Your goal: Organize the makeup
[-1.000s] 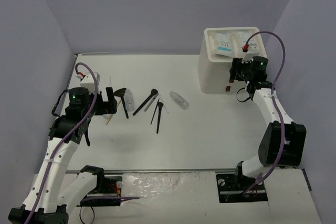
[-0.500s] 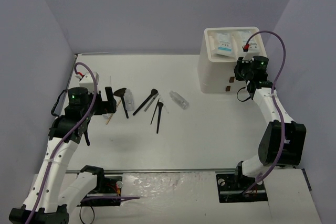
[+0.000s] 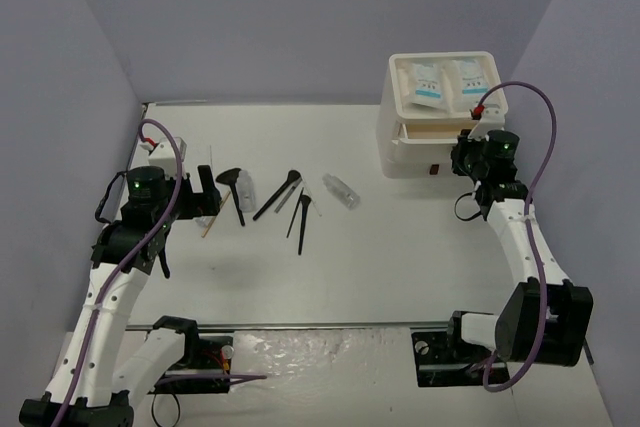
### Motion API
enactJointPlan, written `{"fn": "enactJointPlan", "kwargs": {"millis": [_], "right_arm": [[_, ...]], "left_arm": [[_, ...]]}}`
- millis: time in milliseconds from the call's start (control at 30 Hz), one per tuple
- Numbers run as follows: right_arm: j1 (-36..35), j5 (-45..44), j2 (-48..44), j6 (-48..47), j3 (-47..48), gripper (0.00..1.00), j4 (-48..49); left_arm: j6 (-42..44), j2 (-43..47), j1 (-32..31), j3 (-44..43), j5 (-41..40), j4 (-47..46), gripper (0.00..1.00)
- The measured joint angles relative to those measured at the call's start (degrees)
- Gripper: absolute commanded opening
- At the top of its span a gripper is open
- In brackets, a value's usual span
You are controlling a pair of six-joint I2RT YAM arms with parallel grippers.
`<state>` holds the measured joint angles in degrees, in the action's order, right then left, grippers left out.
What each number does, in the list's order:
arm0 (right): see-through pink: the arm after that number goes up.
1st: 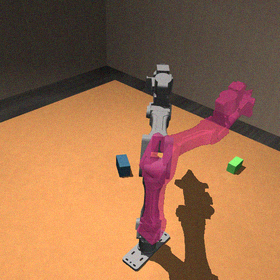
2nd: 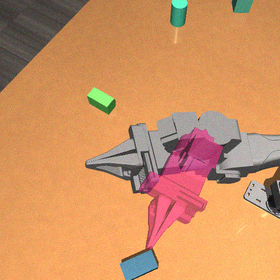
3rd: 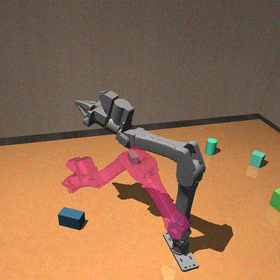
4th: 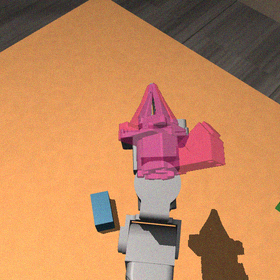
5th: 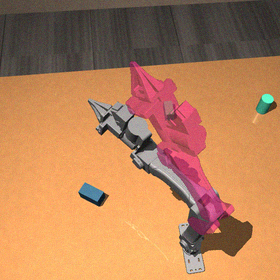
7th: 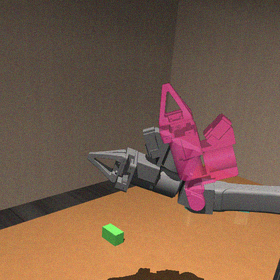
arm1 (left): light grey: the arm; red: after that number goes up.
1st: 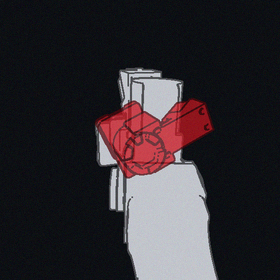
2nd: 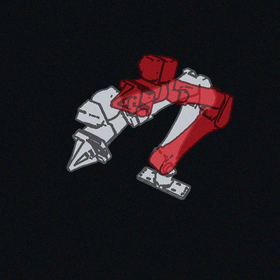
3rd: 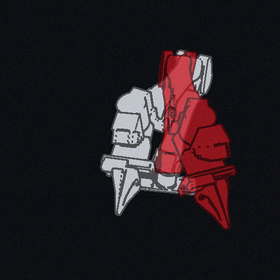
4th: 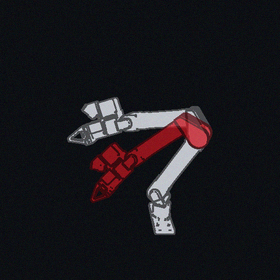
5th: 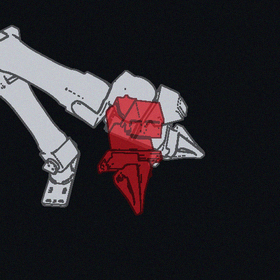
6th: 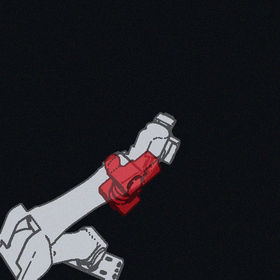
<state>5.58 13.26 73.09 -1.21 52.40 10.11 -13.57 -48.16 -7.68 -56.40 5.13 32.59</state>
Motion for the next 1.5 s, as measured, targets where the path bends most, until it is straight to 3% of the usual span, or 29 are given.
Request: {"fn": "enactJointPlan", "kwargs": {"millis": [267,300,433,500,733,967,1100,1333,1500], "right_arm": [[0.0,-0.8,-7.14,2.18,-3.53,0.05,-3.41],[0.0,-0.81,-7.74,2.4,-3.7,0.09,-3.86],[0.0,-0.97,-9.67,3.37,-3.99,0.44,-5.47],[-0.01,-1.02,-10.91,3.92,-3.98,0.57,-5.69],[-5.23,-3.04,-14.89,6.99,-1.35,0.72,-7.84],[-17.51,-8.3,-16.75,10.53,3.13,0.7,-10.14],[-28.31,-11.92,-13.15,11.04,6.37,0.69,-10.99],[-44.03,-15.8,4.46,9.96,11.55,0.65,-10.28],[-46.51,-16.07,17.17,9.68,14.53,0.61,-9.82]], "left_arm": [[-0.04,0.3,0.0,0.04,0.04,-0.08,0.94],[-0.04,0.31,0.0,0.06,0.04,-0.08,0.94],[-0.04,0.32,0.04,0.09,0.02,-0.08,0.94],[-0.04,0.32,0.05,0.09,0.02,-0.08,0.94],[-0.04,0.32,0.15,0.19,0.0,-0.09,0.94],[-0.06,0.03,0.26,0.79,-0.03,-0.06,0.94],[-0.04,-0.32,0.26,0.79,-0.07,-0.04,0.94],[-0.06,-0.96,0.26,0.79,-0.61,-0.02,0.94],[-0.06,-1.2,0.26,0.79,-0.9,0.02,0.94]]}}
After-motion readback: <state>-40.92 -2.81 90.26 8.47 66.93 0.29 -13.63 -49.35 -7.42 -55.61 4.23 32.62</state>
